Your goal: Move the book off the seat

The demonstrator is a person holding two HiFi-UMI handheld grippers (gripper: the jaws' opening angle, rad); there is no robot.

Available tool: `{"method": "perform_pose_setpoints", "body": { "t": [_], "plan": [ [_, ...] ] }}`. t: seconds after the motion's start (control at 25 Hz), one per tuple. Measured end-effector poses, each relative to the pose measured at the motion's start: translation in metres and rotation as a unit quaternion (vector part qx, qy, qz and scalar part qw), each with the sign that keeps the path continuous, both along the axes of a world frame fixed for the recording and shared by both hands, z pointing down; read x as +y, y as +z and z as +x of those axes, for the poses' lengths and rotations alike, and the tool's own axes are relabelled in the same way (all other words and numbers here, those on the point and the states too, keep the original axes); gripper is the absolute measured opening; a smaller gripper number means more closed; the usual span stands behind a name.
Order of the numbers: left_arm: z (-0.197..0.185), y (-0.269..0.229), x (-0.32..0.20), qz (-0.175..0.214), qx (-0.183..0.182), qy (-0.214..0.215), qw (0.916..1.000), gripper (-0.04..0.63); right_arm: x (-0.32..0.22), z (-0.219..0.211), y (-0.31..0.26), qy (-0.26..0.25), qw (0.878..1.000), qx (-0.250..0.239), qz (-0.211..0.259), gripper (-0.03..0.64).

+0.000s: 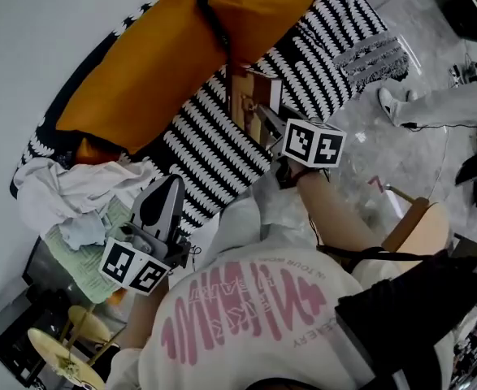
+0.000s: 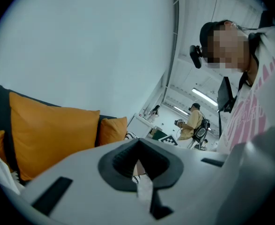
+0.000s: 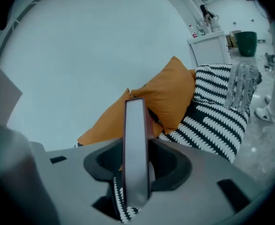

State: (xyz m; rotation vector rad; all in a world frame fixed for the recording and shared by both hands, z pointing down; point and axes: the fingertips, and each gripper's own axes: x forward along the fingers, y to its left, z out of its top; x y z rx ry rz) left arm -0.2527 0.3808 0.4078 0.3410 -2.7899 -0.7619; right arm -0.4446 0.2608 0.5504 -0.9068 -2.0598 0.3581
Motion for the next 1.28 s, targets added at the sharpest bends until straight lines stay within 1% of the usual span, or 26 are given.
{"method": "perform_pose_setpoints", "body": {
  "t": [0.12, 0.24, 0.4, 0.48, 0.56, 0.68, 0.8, 0.88, 1.04, 1.16, 1.28],
  "plan": [
    [0.006, -0.019, -0.006, -0.011, -0.032, 0.002, 0.9994, 0.008, -0.022, 0.013, -0.028, 0.025, 0.999, 0.005, -0.048, 0.169],
    [0.013, -0.037, -0.015, -0.021, -0.058, 0.011, 0.9980, 0.008, -0.042, 0.027, -0.055, 0.056, 0.991, 0.027, -0.116, 0.169],
    [0.025, -0.056, -0.041, -0.028, -0.076, 0.039, 0.9959, 0.008, -0.071, 0.051, -0.095, 0.092, 0.973, 0.051, -0.206, 0.169],
    [0.027, -0.066, -0.053, -0.034, -0.089, 0.052, 0.9941, 0.008, -0.084, 0.060, -0.116, 0.103, 0.962, 0.051, -0.246, 0.169],
    [0.028, -0.075, -0.062, -0.038, -0.103, 0.065, 0.9918, 0.008, -0.091, 0.067, -0.140, 0.103, 0.951, 0.044, -0.287, 0.169],
    [0.029, -0.083, -0.070, -0.045, -0.114, 0.084, 0.9888, 0.008, -0.090, 0.078, -0.180, 0.082, 0.931, 0.030, -0.354, 0.169],
    [0.034, -0.092, -0.075, -0.050, -0.124, 0.097, 0.9862, 0.008, -0.102, 0.091, -0.206, 0.091, 0.915, 0.029, -0.392, 0.169],
    [0.040, -0.100, -0.077, -0.054, -0.133, 0.103, 0.9842, 0.008, -0.111, 0.102, -0.222, 0.098, 0.901, 0.032, -0.422, 0.169],
    [0.053, -0.116, -0.083, -0.062, -0.153, 0.114, 0.9796, 0.008, -0.134, 0.126, -0.250, 0.109, 0.867, 0.033, -0.485, 0.169],
    [0.061, -0.126, -0.092, -0.073, -0.166, 0.124, 0.9755, 0.008, -0.155, 0.143, -0.267, 0.116, 0.839, 0.033, -0.531, 0.170],
    [0.068, -0.134, -0.098, -0.080, -0.175, 0.128, 0.9730, 0.008, -0.171, 0.157, -0.282, 0.118, 0.814, 0.038, -0.568, 0.170]
  ]
}}
